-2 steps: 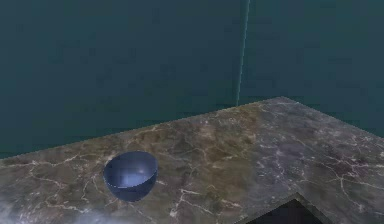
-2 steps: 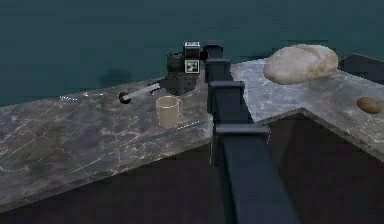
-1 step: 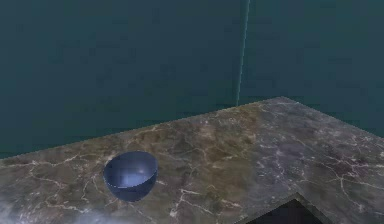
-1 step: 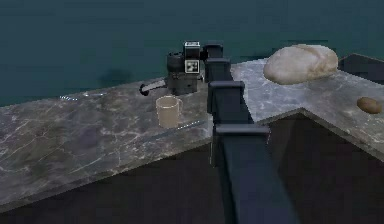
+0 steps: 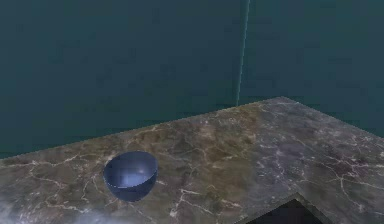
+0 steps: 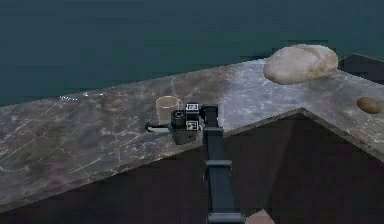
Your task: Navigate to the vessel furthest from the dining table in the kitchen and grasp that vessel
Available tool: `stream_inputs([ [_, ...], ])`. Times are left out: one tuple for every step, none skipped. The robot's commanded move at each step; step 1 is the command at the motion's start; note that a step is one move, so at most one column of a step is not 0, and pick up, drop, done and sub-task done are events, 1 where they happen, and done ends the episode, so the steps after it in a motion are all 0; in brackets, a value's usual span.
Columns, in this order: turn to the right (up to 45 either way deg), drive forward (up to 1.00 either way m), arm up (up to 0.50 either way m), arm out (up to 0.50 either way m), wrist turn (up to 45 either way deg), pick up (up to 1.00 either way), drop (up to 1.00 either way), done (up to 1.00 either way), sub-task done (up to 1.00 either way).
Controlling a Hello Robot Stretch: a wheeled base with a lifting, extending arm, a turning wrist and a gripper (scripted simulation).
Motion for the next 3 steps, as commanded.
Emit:
stream_inputs([
  [0.0, 0.00, 0.00, 0.00, 0.0, 1.00, 0.00, 0.00, 0.00],
  [0.0, 0.00, 0.10, 0.00, 0.0, 0.00, 0.00, 0.00, 0.00],
  [0.0, 0.00, 0.00, 0.00, 0.0, 0.00, 0.00, 1.00, 0.00],
])
